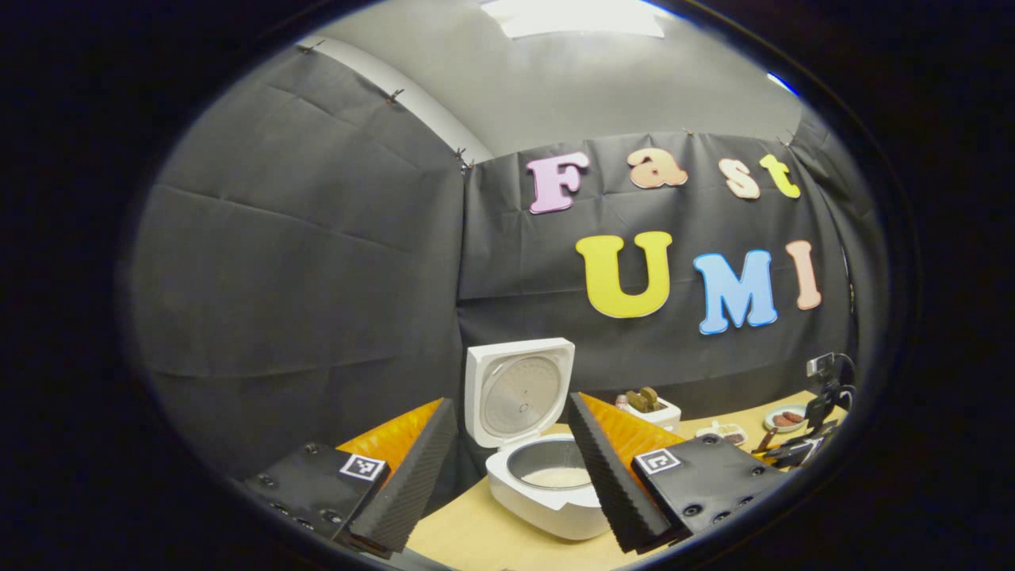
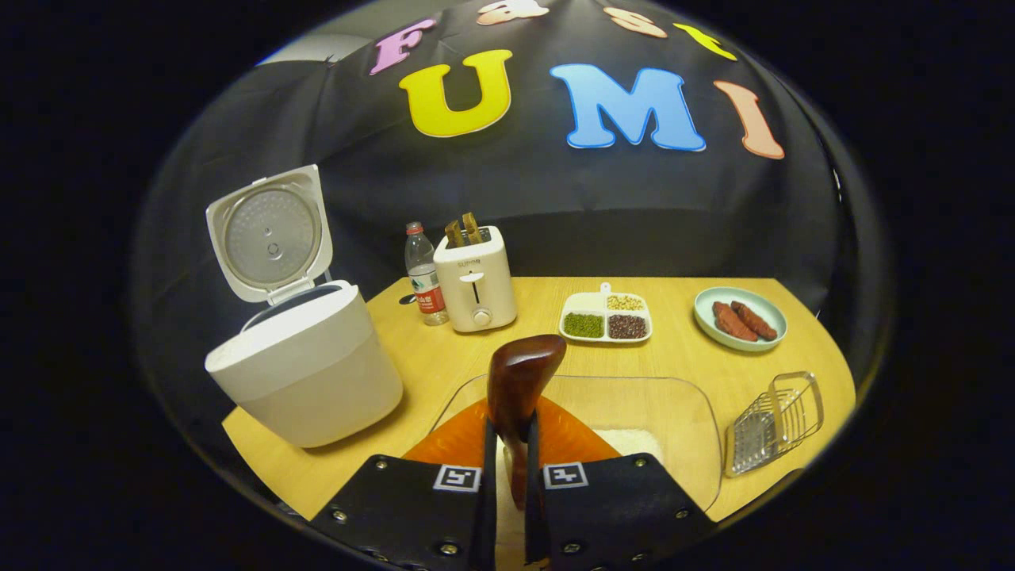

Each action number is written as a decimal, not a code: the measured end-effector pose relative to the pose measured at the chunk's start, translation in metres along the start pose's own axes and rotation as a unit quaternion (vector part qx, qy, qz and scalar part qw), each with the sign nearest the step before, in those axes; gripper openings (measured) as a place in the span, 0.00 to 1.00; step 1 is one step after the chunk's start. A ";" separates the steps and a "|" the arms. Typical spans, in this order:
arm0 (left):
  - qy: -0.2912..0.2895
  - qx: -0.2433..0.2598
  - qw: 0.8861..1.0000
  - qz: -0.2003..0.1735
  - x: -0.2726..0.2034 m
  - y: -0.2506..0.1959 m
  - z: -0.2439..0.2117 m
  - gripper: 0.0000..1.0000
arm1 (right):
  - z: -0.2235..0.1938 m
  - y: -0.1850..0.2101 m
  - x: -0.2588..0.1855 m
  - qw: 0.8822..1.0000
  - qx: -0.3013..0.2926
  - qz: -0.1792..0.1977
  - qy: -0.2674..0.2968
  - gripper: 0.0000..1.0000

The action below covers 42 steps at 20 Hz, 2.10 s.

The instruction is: Close the left gripper, press the button to open the rice cooker; take a wooden spoon from the chopstick holder with the right hand, scoop a spoonful of rice and pour it into the rice cooker, then put the wooden spoon back into the chopstick holder.

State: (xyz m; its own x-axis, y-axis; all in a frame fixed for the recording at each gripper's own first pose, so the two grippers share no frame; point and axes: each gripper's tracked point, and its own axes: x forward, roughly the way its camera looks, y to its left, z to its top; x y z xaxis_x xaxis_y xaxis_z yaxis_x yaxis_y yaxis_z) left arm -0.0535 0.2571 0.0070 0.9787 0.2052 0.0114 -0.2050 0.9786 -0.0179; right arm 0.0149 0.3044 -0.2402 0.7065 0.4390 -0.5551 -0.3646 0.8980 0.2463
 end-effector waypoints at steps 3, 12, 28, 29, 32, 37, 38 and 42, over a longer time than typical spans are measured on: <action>-0.004 0.000 1.000 0.000 -0.001 -0.002 0.005 0.96 | -0.005 -0.001 -0.002 0.993 0.112 0.027 0.017 0.15; -0.012 0.020 1.000 -0.005 -0.013 -0.023 0.019 0.96 | -0.007 -0.066 -0.009 0.922 0.382 0.045 0.042 0.14; -0.014 0.006 1.000 0.007 -0.032 -0.024 0.021 0.96 | 0.090 -0.041 -0.050 0.822 0.540 0.179 -0.003 0.14; -0.012 0.007 1.000 0.008 -0.033 -0.022 0.021 0.96 | 0.093 -0.034 -0.049 0.822 0.539 0.183 0.001 0.14; -0.005 0.006 1.000 0.009 -0.039 -0.016 0.014 0.98 | 0.106 -0.003 -0.049 0.825 0.524 0.209 0.008 0.14; 0.005 0.009 1.000 0.017 -0.047 -0.001 0.004 0.98 | 0.134 0.053 -0.040 0.827 0.504 0.247 0.012 0.14; 0.004 0.010 1.000 0.021 -0.049 0.005 0.005 0.96 | 0.141 0.065 -0.039 0.828 0.499 0.255 0.012 0.14; 0.011 0.005 0.999 0.044 -0.059 0.030 -0.005 0.96 | 0.155 0.109 -0.025 0.836 0.475 0.273 0.016 0.14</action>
State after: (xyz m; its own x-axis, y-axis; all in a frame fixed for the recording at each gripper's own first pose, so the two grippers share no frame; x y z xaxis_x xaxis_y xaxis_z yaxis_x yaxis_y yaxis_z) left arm -0.1171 0.2742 0.0007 0.9571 0.2896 -0.0123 -0.2897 0.9571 -0.0080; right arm 0.0515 0.3959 -0.0763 0.5703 0.8034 -0.1713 0.0305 0.1876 0.9818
